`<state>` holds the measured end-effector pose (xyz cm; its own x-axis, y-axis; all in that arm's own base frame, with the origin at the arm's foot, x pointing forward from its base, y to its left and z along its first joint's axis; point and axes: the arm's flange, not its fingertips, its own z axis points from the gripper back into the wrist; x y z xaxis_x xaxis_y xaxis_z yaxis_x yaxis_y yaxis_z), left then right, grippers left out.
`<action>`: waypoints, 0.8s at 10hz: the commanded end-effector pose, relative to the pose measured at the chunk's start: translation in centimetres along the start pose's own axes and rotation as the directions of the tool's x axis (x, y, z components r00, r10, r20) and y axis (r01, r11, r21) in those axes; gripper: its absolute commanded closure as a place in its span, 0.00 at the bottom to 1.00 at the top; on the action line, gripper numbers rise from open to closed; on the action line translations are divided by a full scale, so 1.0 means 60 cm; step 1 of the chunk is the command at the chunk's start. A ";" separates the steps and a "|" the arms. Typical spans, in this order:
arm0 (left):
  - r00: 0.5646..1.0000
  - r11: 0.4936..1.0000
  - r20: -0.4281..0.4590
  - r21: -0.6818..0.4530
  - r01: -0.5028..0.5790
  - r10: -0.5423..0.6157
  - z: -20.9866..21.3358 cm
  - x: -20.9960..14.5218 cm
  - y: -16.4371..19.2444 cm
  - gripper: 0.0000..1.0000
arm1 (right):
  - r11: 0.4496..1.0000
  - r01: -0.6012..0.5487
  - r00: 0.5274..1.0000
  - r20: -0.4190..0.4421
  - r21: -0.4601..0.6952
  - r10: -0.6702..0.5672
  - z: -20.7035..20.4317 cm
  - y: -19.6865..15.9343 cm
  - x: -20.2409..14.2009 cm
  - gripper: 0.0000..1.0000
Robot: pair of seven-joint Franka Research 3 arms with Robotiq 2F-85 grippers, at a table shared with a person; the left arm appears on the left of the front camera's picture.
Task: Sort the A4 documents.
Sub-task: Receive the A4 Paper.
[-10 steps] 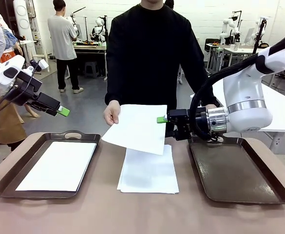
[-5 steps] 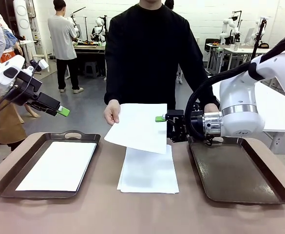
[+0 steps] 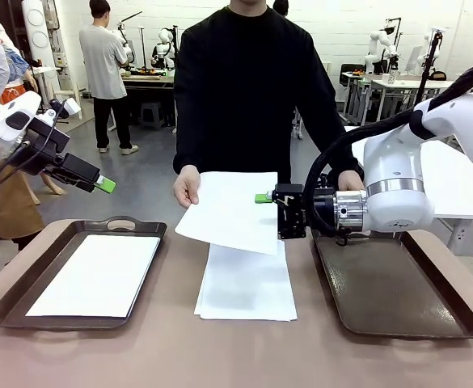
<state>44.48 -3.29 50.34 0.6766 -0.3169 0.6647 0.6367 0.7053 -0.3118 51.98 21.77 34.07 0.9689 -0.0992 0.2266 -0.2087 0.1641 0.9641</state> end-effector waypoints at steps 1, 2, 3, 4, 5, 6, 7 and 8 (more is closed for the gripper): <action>1.000 1.000 0.006 -0.005 0.000 0.000 0.002 0.000 0.000 0.00 | 0.998 0.023 0.999 0.022 0.057 -0.025 -0.009 -0.011 0.004 0.19; 1.000 1.000 0.006 -0.005 0.000 0.000 0.002 0.000 0.000 0.00 | 0.998 0.019 1.000 0.021 0.065 -0.020 -0.009 -0.011 0.003 0.28; 1.000 1.000 0.006 -0.005 0.000 0.000 0.002 0.000 0.000 0.00 | 0.998 0.013 1.000 0.020 0.065 -0.015 -0.008 -0.012 0.002 0.36; 1.000 1.000 0.006 -0.005 0.000 0.000 0.002 0.000 0.000 0.00 | 0.998 0.013 1.000 0.020 0.064 -0.014 -0.007 -0.014 0.001 0.44; 1.000 1.000 0.006 -0.005 0.000 0.000 0.002 0.000 0.000 0.00 | 0.998 0.015 1.000 0.021 0.063 -0.016 -0.005 -0.016 -0.001 0.53; 1.000 1.000 0.006 -0.005 0.000 0.000 0.002 0.000 0.000 0.00 | 0.998 0.022 0.999 0.021 0.064 -0.023 -0.004 -0.019 -0.002 0.61; 1.000 1.000 0.006 -0.005 0.000 0.000 0.002 0.000 0.000 0.00 | 0.998 0.022 1.000 0.019 0.064 -0.023 -0.005 -0.018 -0.004 0.69; 1.000 1.000 0.006 -0.005 0.000 0.000 0.002 0.000 0.000 0.00 | 0.998 0.018 1.000 0.019 0.068 -0.019 -0.006 -0.015 -0.003 0.78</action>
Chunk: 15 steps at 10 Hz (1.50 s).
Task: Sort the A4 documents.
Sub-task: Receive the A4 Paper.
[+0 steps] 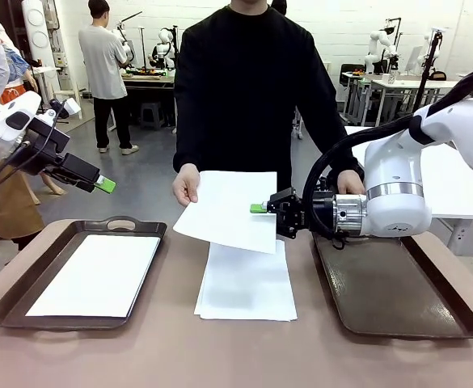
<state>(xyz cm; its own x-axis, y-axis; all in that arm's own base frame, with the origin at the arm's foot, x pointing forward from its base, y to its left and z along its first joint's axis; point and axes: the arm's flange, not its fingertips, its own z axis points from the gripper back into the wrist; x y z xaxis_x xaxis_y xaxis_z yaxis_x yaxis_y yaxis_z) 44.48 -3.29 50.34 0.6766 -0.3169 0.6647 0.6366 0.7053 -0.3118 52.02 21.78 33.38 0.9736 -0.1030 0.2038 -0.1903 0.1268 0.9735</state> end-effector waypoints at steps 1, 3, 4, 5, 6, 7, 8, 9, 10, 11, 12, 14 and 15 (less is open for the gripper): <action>1.000 1.000 0.006 -0.005 0.000 0.000 0.002 0.000 -0.001 0.00 | 0.999 -0.010 1.000 0.017 0.034 0.009 -0.004 -0.003 -0.002 0.86; 1.000 1.000 0.006 -0.005 0.000 0.000 0.002 0.000 -0.001 0.00 | 1.000 -0.008 1.000 0.005 0.029 0.008 -0.009 -0.004 -0.005 1.00; 1.000 1.000 0.006 -0.005 0.000 0.000 0.002 0.000 -0.001 0.00 | 1.000 -0.006 1.000 -0.001 0.023 0.006 -0.012 -0.005 -0.006 1.00; 1.000 1.000 0.006 -0.005 0.000 0.000 0.002 0.000 -0.001 0.00 | 1.000 -0.003 1.000 -0.002 0.022 0.003 -0.012 -0.005 -0.007 1.00; 1.000 1.000 0.006 -0.005 0.000 0.000 0.002 0.000 -0.001 0.00 | 1.000 0.000 1.000 -0.004 0.024 0.000 -0.011 -0.007 -0.008 1.00; 1.000 1.000 0.006 -0.005 0.000 0.000 0.002 0.000 -0.001 0.00 | 1.000 0.000 1.000 -0.008 0.025 0.001 -0.011 -0.007 -0.010 1.00; 1.000 1.000 0.006 -0.005 0.000 0.000 0.002 0.000 -0.001 0.00 | 1.000 -0.010 1.000 -0.014 0.007 0.010 -0.010 -0.004 -0.012 1.00; 1.000 1.000 0.006 -0.005 0.000 0.000 0.002 0.000 -0.001 0.00 | 0.999 -0.043 0.998 -0.038 -0.008 0.043 -0.009 0.006 -0.012 1.00; 1.000 1.000 0.006 -0.005 0.000 0.000 0.002 0.000 -0.001 0.00 | 1.000 0.002 1.000 -0.011 0.006 -0.002 -0.006 -0.001 -0.005 1.00; 1.000 1.000 0.006 -0.005 0.000 0.000 0.002 0.000 -0.001 0.00 | 1.000 0.002 1.000 -0.011 0.006 -0.002 -0.006 -0.001 -0.005 1.00; 1.000 1.000 0.006 -0.005 0.000 0.000 0.002 0.000 -0.001 0.00 | 1.000 0.002 1.000 -0.011 0.006 -0.002 -0.006 -0.001 -0.005 1.00; 1.000 1.000 0.006 -0.005 0.000 0.000 0.002 0.000 -0.001 0.00 | 1.000 0.002 1.000 -0.011 0.006 -0.002 -0.006 -0.001 -0.005 1.00; 1.000 1.000 0.006 -0.005 0.000 0.000 0.002 0.000 -0.001 0.00 | 1.000 0.002 1.000 -0.011 0.006 -0.002 -0.006 -0.001 -0.005 1.00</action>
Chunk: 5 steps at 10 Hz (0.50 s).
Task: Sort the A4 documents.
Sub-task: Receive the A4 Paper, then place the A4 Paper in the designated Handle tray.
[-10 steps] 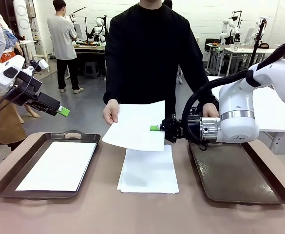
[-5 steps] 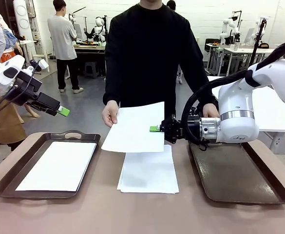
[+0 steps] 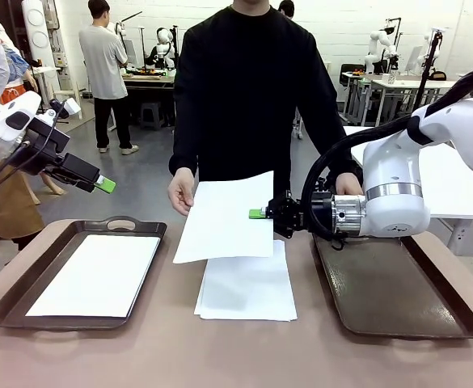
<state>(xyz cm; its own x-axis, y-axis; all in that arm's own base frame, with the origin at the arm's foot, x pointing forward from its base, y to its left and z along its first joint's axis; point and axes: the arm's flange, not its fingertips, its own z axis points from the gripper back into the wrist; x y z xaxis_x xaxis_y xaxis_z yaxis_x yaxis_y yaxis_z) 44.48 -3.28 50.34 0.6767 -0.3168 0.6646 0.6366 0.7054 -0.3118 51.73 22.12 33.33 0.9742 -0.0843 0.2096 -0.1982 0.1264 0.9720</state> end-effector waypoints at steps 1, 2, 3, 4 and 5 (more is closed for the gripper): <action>1.000 1.000 0.006 -0.006 0.000 0.000 0.002 0.000 -0.001 0.00 | 1.000 0.010 1.000 0.007 0.005 -0.010 -0.001 -0.001 0.000 1.00; 1.000 1.000 0.006 -0.006 0.000 0.000 0.002 0.000 -0.001 0.00 | 1.000 0.010 1.000 0.007 0.005 -0.010 -0.001 -0.001 0.000 1.00; 1.000 1.000 0.006 -0.006 0.000 0.000 0.002 0.000 -0.001 0.00 | 1.000 0.010 1.000 0.007 0.005 -0.010 -0.001 -0.001 0.000 1.00; 1.000 1.000 0.006 -0.006 0.000 0.000 0.002 0.000 -0.001 0.00 | 1.000 0.010 1.000 0.007 0.005 -0.010 -0.001 -0.001 0.000 1.00; 1.000 1.000 0.006 -0.006 0.000 0.000 0.002 0.000 -0.001 0.00 | 1.000 0.010 1.000 0.007 0.005 -0.010 -0.001 -0.001 0.000 1.00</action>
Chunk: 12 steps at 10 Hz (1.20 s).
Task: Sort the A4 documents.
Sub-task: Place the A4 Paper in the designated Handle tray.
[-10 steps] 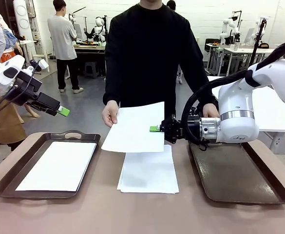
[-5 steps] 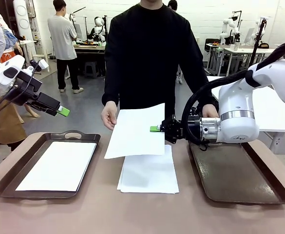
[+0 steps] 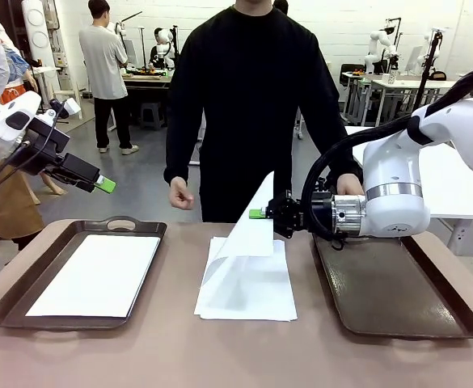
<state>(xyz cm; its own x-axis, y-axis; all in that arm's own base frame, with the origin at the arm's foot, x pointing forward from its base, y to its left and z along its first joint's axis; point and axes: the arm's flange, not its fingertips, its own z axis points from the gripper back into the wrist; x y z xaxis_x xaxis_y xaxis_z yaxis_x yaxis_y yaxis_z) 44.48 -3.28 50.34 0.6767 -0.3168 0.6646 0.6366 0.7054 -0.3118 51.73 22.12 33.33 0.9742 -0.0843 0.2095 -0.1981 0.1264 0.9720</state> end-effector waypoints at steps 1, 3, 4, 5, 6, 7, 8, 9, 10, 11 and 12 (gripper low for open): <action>1.000 1.000 0.006 -0.006 0.000 0.000 0.002 0.000 -0.001 0.00 | 1.000 0.009 1.000 0.007 0.005 -0.010 -0.001 -0.001 0.000 1.00; 1.000 1.000 0.006 -0.006 0.000 0.000 0.002 0.000 -0.001 0.00 | 1.000 0.009 1.000 0.007 0.005 -0.010 -0.001 -0.001 0.000 1.00; 1.000 1.000 0.006 -0.006 0.000 0.000 0.002 0.000 -0.001 0.00 | 1.000 0.009 1.000 0.007 0.005 -0.010 -0.001 -0.001 0.000 1.00; 1.000 1.000 0.006 -0.006 0.000 0.000 0.002 0.000 -0.001 0.00 | 1.000 0.009 1.000 0.007 0.005 -0.010 -0.001 -0.001 0.000 1.00; 1.000 1.000 0.006 -0.006 0.000 0.000 0.002 0.000 -0.001 0.00 | 1.000 0.009 1.000 0.007 0.005 -0.010 -0.001 -0.001 0.000 1.00; 1.000 1.000 0.006 -0.006 0.000 0.000 0.002 0.000 -0.001 0.00 | 1.000 0.009 1.000 0.007 0.005 -0.010 -0.001 -0.001 0.000 1.00; 1.000 1.000 0.006 -0.006 0.000 0.000 0.002 0.000 -0.001 0.00 | 1.000 0.000 1.000 0.000 0.000 0.000 0.000 0.000 0.000 0.99; 1.000 1.000 0.006 -0.006 0.000 0.000 0.002 0.000 -0.001 0.00 | 0.998 -0.059 0.998 0.015 -0.020 0.059 0.058 0.005 -0.001 0.99; 1.000 1.000 0.006 -0.006 0.000 0.000 0.002 0.000 -0.001 0.00 | 0.996 -0.080 0.997 -0.024 -0.031 0.080 0.107 0.007 0.000 0.99; 1.000 1.000 0.006 -0.006 0.000 0.000 0.002 0.000 -0.001 0.00 | 0.994 -0.105 0.993 -0.055 -0.032 0.103 0.153 0.005 0.002 0.99; 1.000 1.000 0.006 -0.006 0.000 0.000 0.002 0.000 -0.001 0.00 | 0.989 -0.135 0.988 -0.083 -0.054 0.130 0.195 -0.001 0.002 0.99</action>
<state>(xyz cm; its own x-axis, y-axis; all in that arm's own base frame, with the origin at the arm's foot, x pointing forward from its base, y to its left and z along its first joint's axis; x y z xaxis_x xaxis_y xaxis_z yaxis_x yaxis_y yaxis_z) 44.48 -3.27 50.34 0.6767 -0.3168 0.6646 0.6363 0.7057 -0.3115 51.32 12.50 34.63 0.9583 -0.0277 0.2844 -0.2740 0.1932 0.9421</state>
